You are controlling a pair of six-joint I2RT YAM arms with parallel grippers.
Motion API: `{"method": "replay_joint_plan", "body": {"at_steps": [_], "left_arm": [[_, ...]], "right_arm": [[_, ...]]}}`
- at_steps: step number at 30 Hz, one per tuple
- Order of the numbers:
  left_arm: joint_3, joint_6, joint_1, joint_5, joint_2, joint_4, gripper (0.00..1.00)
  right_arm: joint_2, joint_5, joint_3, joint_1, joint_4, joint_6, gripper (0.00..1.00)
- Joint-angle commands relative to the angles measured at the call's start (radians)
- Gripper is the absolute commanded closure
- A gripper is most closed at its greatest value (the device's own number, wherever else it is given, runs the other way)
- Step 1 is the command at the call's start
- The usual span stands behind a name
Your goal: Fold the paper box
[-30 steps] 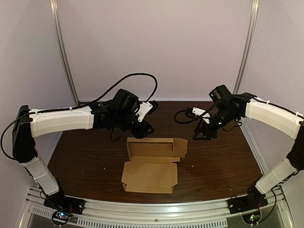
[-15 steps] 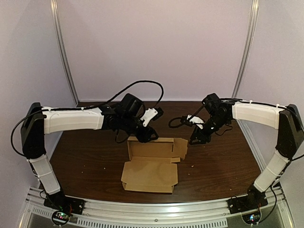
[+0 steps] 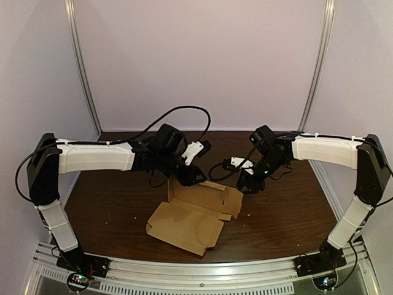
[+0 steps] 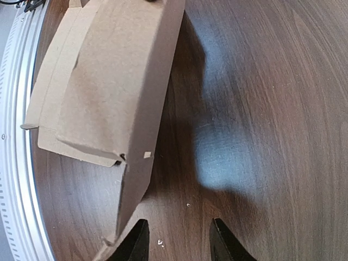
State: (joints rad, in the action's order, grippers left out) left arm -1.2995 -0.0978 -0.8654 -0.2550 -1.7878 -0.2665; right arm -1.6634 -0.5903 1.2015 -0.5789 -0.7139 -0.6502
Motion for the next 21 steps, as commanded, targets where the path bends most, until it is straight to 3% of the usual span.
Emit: {"method": "replay_joint_plan", "body": {"at_steps": [1,10,14,21], "left_arm": [[0.047,-0.037,0.005,-0.017,0.001,0.073,0.64],[0.069,-0.045,0.005,0.000,0.074,0.098,0.63],[0.090,-0.042,0.005,0.102,0.195,0.114,0.59],[0.367,-0.090,0.003,0.323,0.478,0.253,0.54]], "right_arm": [[-0.014,-0.016,-0.016,-0.007,-0.011,-0.014,0.62],[0.087,0.048,-0.059,-0.004,-0.067,-0.023,0.58],[0.190,0.072,-0.112,-0.003,-0.054,-0.003,0.53],[0.319,0.108,-0.167,-0.027,-0.061,0.048,0.50]]}}
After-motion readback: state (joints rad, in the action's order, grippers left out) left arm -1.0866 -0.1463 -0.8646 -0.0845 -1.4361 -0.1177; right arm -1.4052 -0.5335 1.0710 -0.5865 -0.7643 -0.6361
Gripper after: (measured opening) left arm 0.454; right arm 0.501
